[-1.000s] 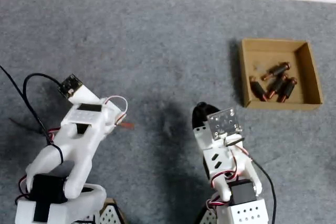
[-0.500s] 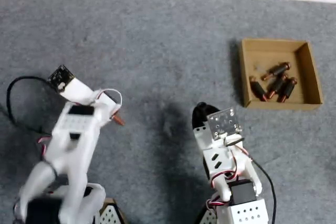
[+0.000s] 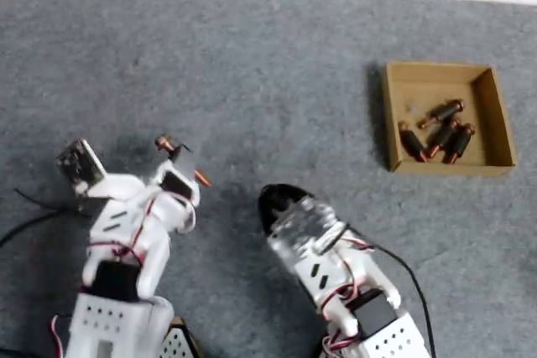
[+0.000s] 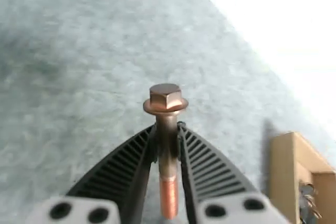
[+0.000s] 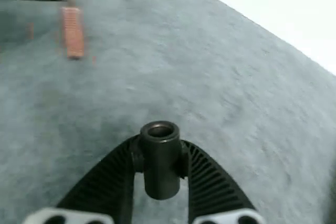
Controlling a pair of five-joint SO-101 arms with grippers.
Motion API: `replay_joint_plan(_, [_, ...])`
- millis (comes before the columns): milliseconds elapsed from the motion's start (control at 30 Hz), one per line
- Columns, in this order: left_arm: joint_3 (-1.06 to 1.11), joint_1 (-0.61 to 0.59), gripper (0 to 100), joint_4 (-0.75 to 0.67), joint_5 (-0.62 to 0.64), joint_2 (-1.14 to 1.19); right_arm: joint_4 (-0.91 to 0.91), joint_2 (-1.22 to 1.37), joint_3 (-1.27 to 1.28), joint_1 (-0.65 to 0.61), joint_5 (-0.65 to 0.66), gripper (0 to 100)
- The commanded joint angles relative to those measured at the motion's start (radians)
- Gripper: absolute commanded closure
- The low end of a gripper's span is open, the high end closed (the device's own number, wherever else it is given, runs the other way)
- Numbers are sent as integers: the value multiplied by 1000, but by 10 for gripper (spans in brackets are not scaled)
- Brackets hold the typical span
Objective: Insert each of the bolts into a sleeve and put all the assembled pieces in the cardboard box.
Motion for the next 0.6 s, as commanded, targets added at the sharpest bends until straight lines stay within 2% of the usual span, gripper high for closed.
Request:
replay_joint_plan(0, [99, 85, 996, -23, -29, -255, -7, -21, 59, -101, 52, 995])
replay_joint_plan(100, [153, 130, 996, -23, -81, -366, -77, -12, 104, -150, 92, 995])
replay_joint_plan(433, [61, 168, 996, -15, -84, -337, -77, -12, 127, -147, 149, 995])
replay_joint_plan(567, [-45, 170, 996, 109, -83, -337, -77, -12, 127, -116, 149, 995])
